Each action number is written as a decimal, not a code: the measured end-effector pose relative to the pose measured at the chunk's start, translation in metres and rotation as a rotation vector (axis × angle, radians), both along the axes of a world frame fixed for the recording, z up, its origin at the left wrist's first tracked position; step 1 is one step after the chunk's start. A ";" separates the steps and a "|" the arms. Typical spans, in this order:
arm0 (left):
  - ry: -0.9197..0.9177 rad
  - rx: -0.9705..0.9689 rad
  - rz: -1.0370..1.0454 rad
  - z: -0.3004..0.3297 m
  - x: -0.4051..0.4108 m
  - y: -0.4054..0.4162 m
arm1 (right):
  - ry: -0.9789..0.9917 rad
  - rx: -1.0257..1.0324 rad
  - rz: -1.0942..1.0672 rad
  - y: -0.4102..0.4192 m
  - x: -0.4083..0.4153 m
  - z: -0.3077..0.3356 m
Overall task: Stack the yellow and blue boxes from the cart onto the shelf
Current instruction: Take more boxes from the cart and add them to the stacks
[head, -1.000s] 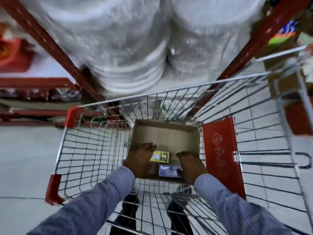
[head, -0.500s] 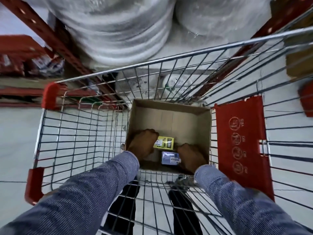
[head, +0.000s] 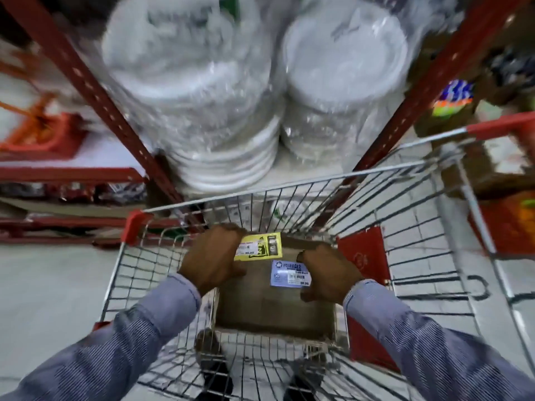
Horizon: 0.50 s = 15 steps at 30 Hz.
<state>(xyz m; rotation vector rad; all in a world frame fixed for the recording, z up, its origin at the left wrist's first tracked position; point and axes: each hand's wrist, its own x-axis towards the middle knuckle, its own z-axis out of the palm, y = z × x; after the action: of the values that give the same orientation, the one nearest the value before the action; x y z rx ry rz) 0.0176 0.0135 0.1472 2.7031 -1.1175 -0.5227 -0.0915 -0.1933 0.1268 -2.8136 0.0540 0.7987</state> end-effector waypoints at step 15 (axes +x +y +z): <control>-0.669 -0.337 0.207 0.383 0.010 0.053 | -0.681 -0.198 0.141 0.002 0.030 0.371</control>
<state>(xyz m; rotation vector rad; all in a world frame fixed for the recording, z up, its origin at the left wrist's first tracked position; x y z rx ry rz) 0.0275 0.0668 0.5302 2.6837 -0.9090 0.5935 -0.0611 -0.1915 0.4982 -3.1393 -0.1846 -0.1856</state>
